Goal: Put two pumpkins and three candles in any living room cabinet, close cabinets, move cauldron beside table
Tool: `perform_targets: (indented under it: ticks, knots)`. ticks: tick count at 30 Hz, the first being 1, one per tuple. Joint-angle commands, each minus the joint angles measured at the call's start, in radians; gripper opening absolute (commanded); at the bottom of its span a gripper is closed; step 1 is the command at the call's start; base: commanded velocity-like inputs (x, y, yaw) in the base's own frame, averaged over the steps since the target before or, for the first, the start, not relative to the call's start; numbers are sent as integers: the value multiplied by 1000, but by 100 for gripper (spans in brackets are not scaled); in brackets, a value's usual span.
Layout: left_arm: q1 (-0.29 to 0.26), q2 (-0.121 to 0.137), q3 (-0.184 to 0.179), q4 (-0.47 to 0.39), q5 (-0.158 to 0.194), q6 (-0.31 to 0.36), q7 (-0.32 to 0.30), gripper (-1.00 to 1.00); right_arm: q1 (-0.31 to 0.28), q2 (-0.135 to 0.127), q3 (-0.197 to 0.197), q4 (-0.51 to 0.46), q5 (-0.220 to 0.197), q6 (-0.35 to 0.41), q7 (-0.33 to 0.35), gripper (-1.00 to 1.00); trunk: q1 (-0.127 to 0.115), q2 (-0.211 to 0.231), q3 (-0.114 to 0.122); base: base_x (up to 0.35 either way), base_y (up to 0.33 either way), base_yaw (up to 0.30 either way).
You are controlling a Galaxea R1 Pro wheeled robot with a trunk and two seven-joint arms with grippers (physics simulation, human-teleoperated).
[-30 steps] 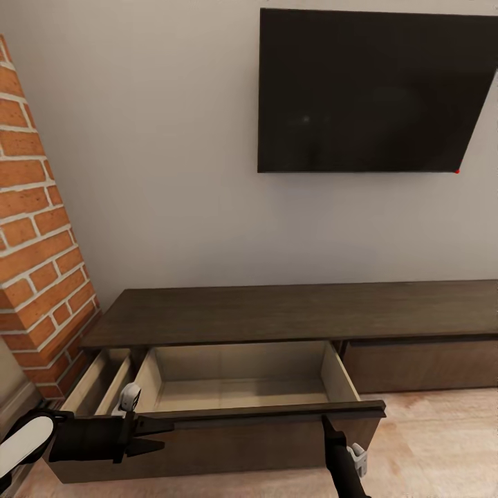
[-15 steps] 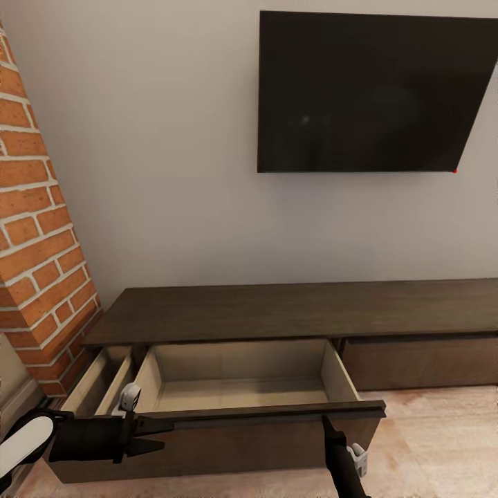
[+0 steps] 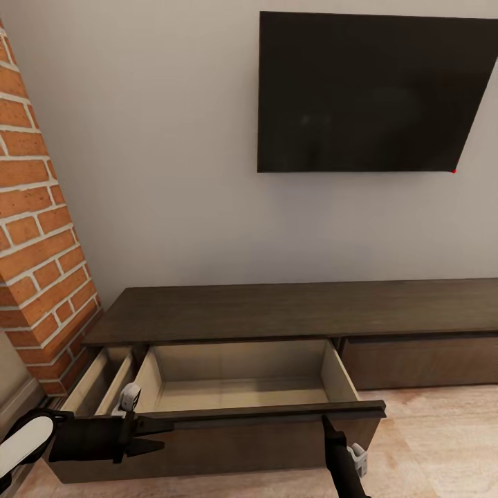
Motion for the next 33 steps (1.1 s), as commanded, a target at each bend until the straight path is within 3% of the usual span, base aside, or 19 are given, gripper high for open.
perform_targets:
  ticks: [1,9,10,33]
  knots:
    - [-2,1,-3,1,-5,0,-8,100,-1,1,42,-1,12,-9,8,-100,0,-1,-1,0,0,0]
    - [-2,1,-3,1,-5,0,-8,100,-1,0,42,-1,12,-11,8,-100,0,-1,-1,-13,0,0]
    - [-2,1,-3,1,-5,0,-8,100,-1,0,42,-1,12,-11,8,100,0,-1,-1,-108,0,0]
    - [-2,1,-3,1,-5,0,-8,100,-1,-1,45,0,13,-2,5,100,0,-1,-1,-154,0,0]
